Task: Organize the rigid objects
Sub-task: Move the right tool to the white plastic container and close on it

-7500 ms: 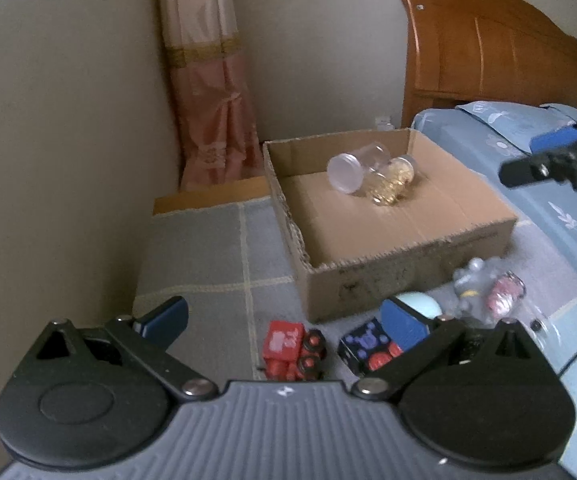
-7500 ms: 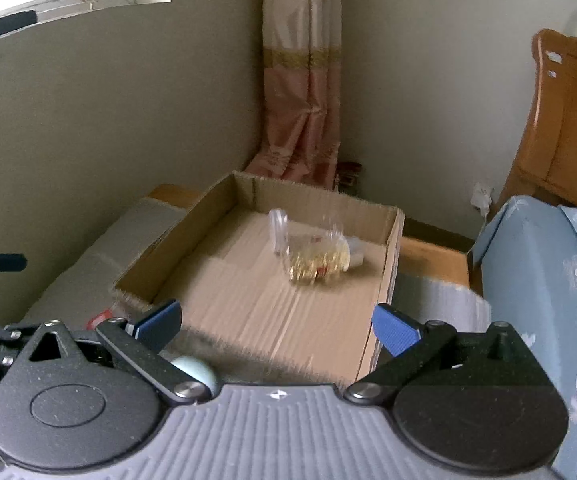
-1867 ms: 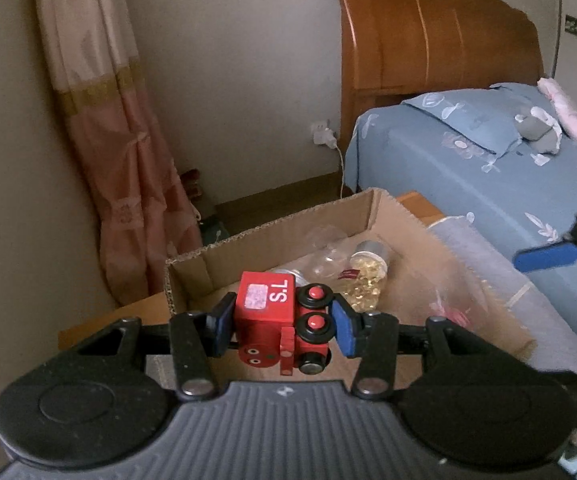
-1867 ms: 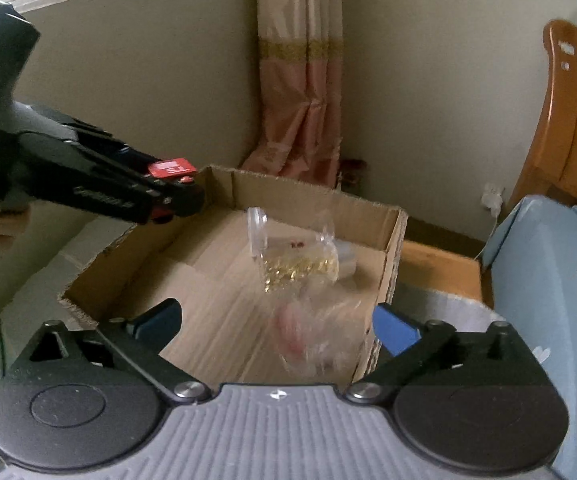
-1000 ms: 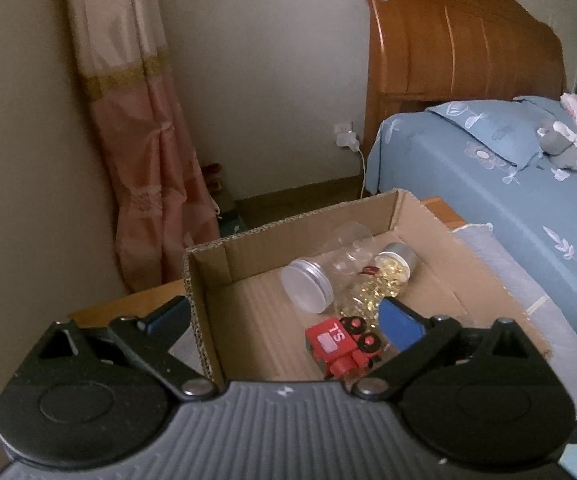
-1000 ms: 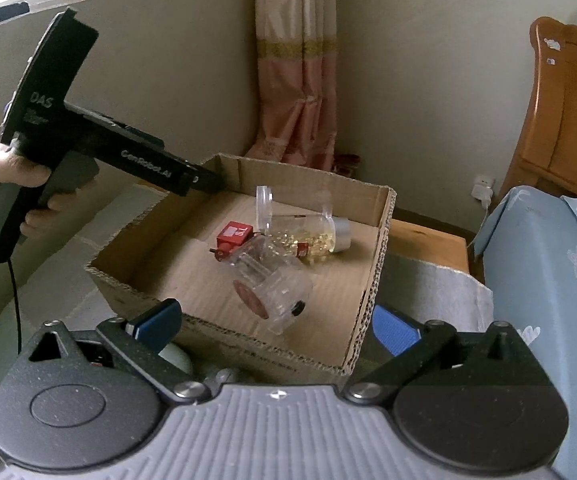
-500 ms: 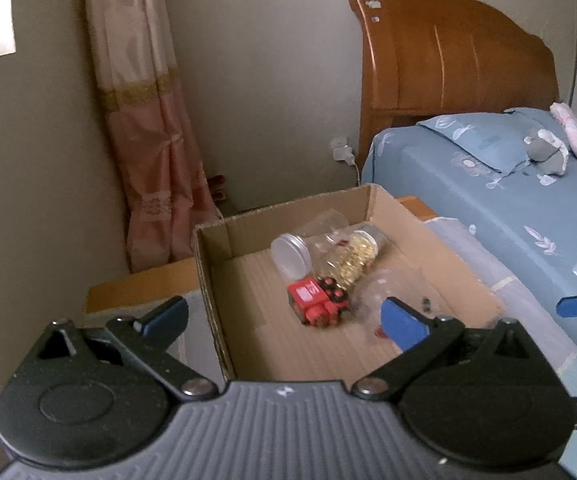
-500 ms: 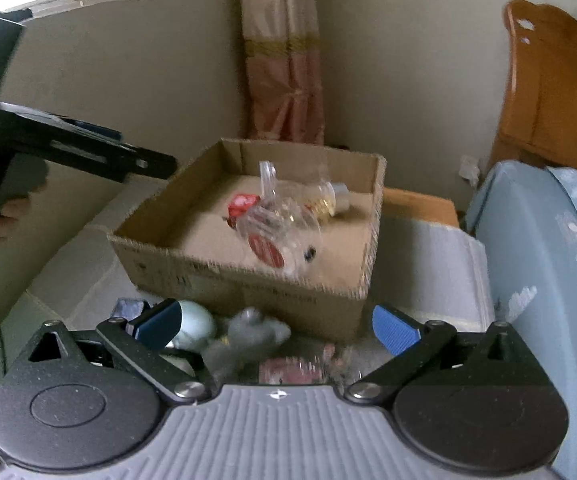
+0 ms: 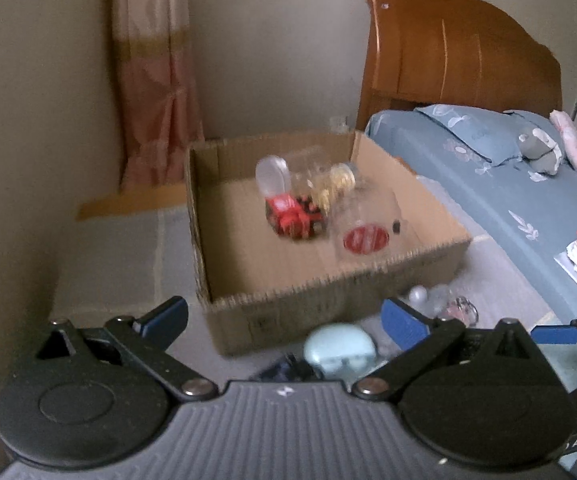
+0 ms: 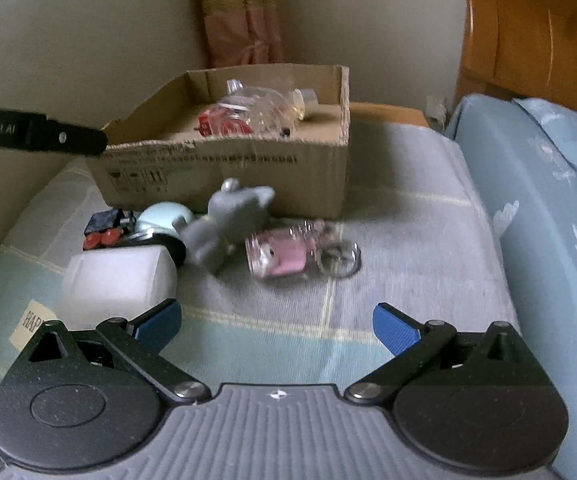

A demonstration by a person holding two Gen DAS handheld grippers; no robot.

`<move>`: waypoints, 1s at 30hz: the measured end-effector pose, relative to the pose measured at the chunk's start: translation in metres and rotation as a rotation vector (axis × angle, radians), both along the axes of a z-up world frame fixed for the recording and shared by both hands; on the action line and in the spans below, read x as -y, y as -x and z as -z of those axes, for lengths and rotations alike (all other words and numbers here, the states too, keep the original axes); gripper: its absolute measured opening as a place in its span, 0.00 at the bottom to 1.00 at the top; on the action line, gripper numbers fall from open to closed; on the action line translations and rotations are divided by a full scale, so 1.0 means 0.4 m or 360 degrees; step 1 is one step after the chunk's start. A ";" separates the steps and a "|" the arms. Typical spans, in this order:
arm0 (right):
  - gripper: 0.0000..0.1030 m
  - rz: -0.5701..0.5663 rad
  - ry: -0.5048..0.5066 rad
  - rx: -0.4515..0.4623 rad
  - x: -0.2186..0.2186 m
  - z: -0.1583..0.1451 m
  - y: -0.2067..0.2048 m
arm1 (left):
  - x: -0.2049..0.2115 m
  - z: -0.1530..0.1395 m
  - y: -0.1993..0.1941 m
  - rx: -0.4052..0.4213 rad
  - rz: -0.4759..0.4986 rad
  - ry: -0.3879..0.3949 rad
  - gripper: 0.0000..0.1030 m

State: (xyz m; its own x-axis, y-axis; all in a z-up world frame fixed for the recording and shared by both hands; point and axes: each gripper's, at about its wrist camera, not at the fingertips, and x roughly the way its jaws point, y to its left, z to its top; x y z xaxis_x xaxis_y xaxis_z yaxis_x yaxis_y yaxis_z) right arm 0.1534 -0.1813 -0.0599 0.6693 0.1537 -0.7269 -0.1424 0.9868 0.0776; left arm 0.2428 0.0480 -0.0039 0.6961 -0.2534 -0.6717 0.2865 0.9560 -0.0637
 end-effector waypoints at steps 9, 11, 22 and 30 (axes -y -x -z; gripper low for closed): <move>1.00 -0.0010 0.0037 0.0034 -0.021 0.005 0.034 | -0.007 0.097 -0.006 -0.0119 -0.0061 0.0005 0.99; 1.00 -0.0019 0.0052 0.0039 -0.027 0.003 0.035 | -0.002 0.111 -0.009 -0.0126 -0.0072 -0.0031 0.99; 1.00 -0.0129 0.0065 0.0028 -0.080 -0.002 0.033 | -0.022 0.167 -0.013 -0.0220 -0.0140 -0.0170 0.99; 1.00 -0.0370 -0.0030 -0.0073 -0.151 0.014 0.023 | -0.073 0.169 0.003 -0.0210 -0.0187 -0.0169 0.99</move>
State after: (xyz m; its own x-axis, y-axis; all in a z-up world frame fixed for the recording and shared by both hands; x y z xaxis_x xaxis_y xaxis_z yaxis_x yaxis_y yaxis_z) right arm 0.1443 -0.1210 -0.0654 0.5809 0.3136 -0.7512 -0.3617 0.9261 0.1070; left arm 0.2416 0.0771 -0.0716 0.6208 -0.0984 -0.7778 0.1685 0.9856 0.0098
